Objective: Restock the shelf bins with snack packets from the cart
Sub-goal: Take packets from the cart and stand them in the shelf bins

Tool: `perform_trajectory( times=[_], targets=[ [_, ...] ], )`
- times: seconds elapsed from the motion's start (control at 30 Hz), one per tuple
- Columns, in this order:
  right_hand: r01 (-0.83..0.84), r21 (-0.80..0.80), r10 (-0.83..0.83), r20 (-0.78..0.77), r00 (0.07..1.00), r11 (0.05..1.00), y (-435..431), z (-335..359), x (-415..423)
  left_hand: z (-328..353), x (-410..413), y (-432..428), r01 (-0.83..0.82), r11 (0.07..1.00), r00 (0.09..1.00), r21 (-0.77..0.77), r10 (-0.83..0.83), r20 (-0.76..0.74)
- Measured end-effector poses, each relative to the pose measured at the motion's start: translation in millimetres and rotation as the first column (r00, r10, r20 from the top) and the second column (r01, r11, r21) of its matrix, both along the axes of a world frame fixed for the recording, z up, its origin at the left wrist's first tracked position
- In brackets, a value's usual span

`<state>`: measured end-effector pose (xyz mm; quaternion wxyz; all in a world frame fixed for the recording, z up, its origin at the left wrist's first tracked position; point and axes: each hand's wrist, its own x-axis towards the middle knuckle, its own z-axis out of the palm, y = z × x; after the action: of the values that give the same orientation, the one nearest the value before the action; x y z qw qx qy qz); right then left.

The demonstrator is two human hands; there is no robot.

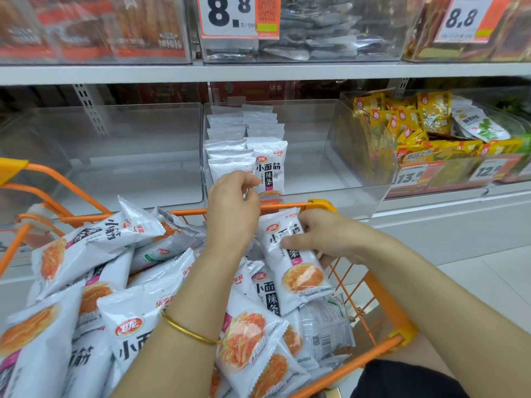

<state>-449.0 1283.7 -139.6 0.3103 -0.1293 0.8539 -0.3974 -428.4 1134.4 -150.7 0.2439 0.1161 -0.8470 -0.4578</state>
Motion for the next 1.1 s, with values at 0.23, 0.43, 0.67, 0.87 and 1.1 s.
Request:
perform_trajectory(
  times=[0.23, 0.43, 0.67, 0.87, 1.1],
  targets=[
    [0.210, -0.288, -0.241, -0.076, 0.967, 0.934, 28.9, 44.6, -20.8, 0.9, 0.9, -1.5, -0.026, 1.000, 0.999, 0.011, 0.026, -0.022],
    [0.303, -0.566, -0.494, -0.218, 0.842, 0.766, -6.3, 51.2, -69.9, 0.1, 0.9, -2.1, -0.021, 1.000, 0.999, -0.008, 0.021, 0.026],
    [0.353, -0.244, -0.417, -0.302, 0.857, 0.903, -37.7, 9.9, -103.7, 1.2, 1.0, -1.7, -0.018, 1.000, 0.999, -0.007, 0.018, 0.051],
    [0.314, -0.061, -0.315, -0.354, 0.881, 0.947, -47.4, -5.8, -109.7, -1.3, 0.5, -2.4, -0.014, 1.000, 0.999, -0.018, 0.015, 0.040],
    [0.280, 0.124, -0.205, -0.425, 0.882, 0.952, -41.2, 6.6, -102.0, -2.2, 0.2, -2.5, -0.014, 1.000, 0.999, -0.014, 0.015, 0.047]
  ],
)
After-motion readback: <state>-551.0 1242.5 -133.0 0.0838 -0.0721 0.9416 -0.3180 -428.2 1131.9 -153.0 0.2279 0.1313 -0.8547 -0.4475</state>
